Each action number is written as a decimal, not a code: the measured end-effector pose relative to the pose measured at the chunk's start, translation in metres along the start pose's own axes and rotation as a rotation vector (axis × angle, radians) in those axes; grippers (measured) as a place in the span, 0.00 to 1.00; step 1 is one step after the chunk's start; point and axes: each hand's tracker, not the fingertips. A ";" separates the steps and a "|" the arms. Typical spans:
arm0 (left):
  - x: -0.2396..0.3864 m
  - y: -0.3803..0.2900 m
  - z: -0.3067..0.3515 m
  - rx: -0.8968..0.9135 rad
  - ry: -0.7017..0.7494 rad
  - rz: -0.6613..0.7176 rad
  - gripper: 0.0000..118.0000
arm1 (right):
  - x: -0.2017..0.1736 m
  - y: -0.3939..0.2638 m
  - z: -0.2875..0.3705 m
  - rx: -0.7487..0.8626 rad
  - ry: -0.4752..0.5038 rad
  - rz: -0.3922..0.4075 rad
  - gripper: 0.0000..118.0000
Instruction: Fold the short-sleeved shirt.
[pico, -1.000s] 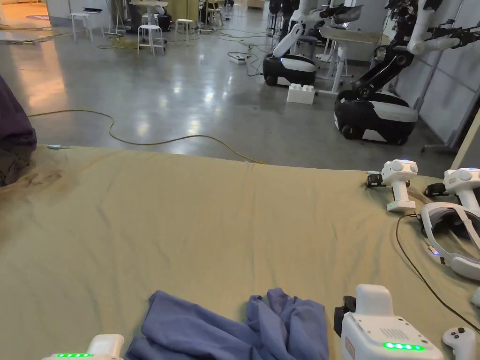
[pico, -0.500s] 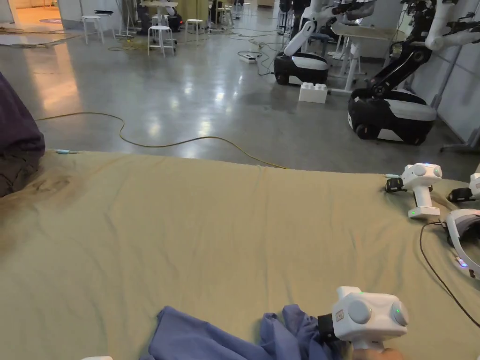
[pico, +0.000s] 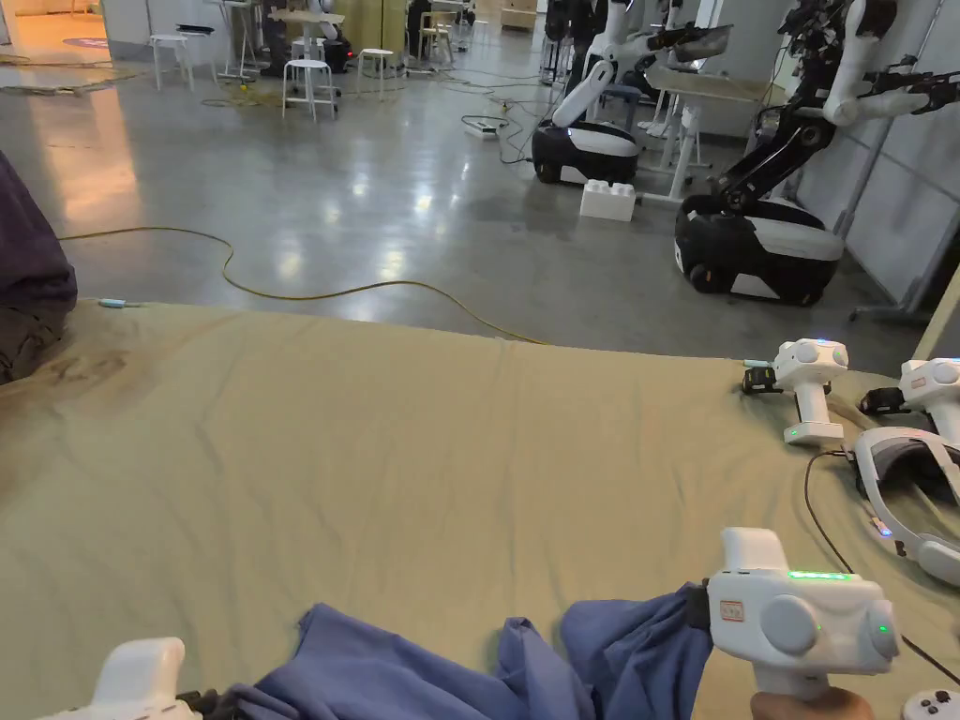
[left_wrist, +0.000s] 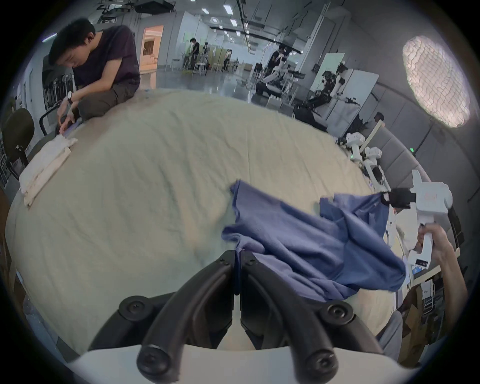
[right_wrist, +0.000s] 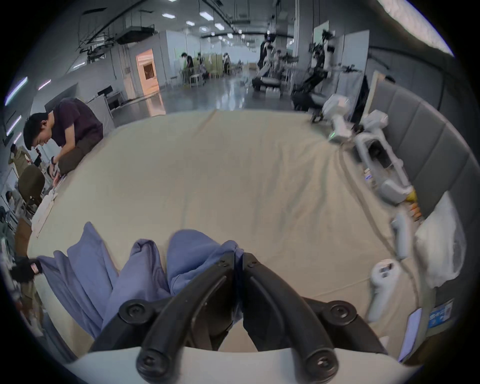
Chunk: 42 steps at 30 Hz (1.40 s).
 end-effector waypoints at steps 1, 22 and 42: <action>-0.002 0.008 0.008 0.022 0.000 0.002 0.04 | 0.006 0.003 0.013 0.025 -0.021 0.010 0.04; 0.016 0.234 0.133 0.409 0.063 -0.101 0.04 | 0.038 0.126 0.201 0.502 -0.100 -0.035 0.04; 0.043 0.379 0.157 0.522 0.093 -0.134 0.04 | 0.020 0.278 0.268 0.698 -0.189 0.010 0.04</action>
